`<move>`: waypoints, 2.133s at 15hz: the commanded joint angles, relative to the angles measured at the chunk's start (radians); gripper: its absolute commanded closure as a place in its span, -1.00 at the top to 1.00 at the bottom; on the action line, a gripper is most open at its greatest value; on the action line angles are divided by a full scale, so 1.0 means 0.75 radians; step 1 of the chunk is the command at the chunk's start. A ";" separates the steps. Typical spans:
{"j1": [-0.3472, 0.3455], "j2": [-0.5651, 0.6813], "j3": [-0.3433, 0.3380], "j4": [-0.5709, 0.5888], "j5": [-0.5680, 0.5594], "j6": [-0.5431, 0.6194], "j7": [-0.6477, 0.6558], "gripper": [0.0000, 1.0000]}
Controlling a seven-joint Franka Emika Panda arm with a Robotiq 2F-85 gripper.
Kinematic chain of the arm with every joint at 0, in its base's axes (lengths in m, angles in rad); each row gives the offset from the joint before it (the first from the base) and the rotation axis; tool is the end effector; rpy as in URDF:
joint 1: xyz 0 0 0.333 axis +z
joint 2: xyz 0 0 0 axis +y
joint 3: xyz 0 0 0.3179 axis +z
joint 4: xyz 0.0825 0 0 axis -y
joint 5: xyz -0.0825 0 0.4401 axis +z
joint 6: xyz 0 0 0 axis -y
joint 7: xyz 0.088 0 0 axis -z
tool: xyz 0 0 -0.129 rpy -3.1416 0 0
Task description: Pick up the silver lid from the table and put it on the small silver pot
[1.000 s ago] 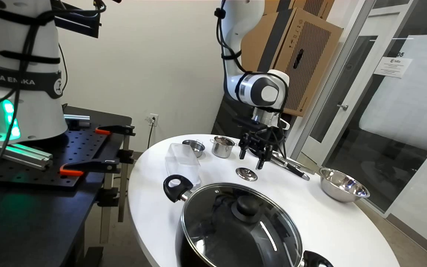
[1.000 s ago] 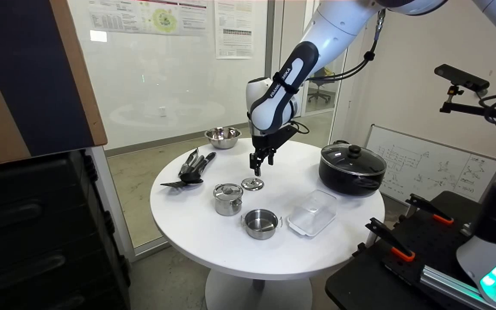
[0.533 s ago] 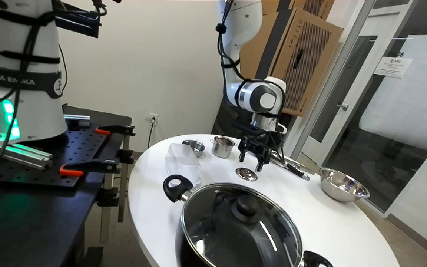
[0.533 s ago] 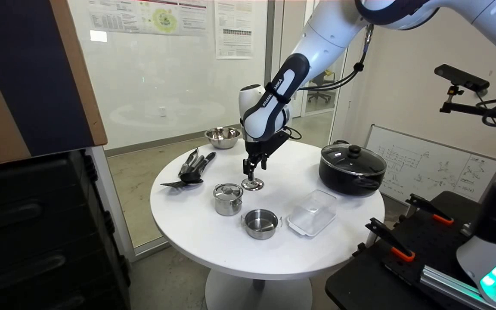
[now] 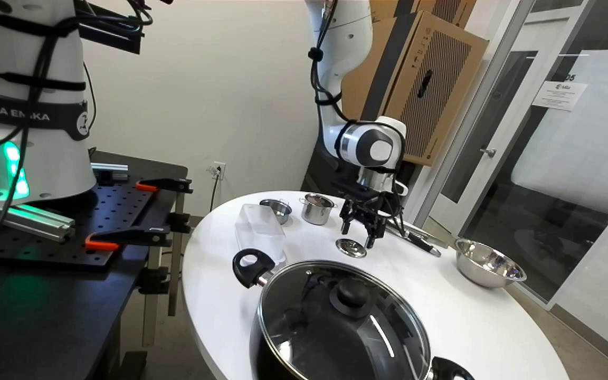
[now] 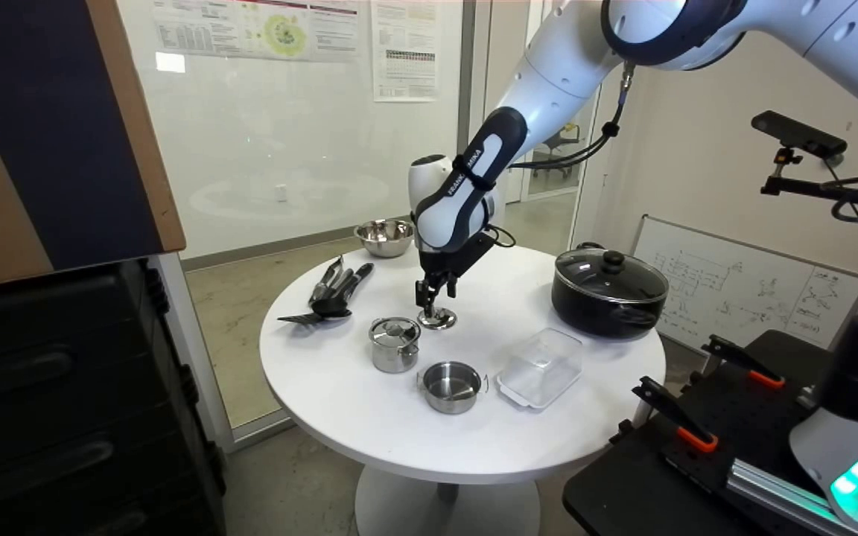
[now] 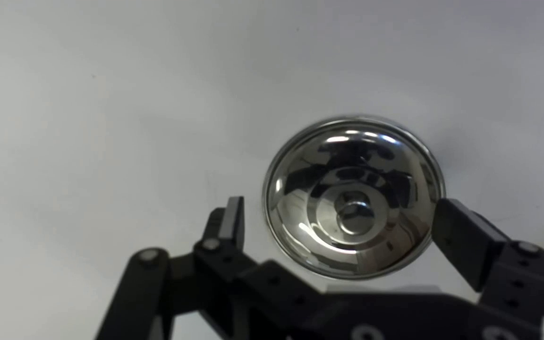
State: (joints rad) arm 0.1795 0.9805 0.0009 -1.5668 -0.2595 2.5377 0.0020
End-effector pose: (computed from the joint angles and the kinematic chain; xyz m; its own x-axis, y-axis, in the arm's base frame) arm 0.7001 0.1274 -0.0069 0.9243 0.3809 -0.0246 0.3804 -0.9137 0.1430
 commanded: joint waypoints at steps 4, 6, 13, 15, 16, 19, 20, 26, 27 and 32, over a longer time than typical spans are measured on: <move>0.012 0.061 -0.011 0.089 0.036 -0.017 0.018 0.39; 0.014 0.067 -0.011 0.096 0.037 -0.019 0.021 0.13; 0.020 0.079 -0.015 0.120 0.039 -0.032 0.041 -0.98; 0.020 0.082 -0.016 0.127 0.040 -0.037 0.044 -0.92; 0.021 0.084 -0.017 0.129 0.040 -0.038 0.046 -0.91; 0.019 0.066 -0.008 0.111 0.039 -0.049 0.033 -0.91; 0.014 0.044 0.001 0.086 0.040 -0.045 0.021 -0.91; -0.005 -0.221 0.048 -0.208 0.004 0.026 -0.089 -0.91; -0.006 -0.263 0.053 -0.248 -0.004 0.022 -0.113 -0.91; -0.018 -0.455 0.114 -0.501 -0.046 -0.028 -0.326 -0.91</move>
State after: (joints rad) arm 0.1767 0.7498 0.0576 -1.7883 -0.2622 2.5243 -0.1575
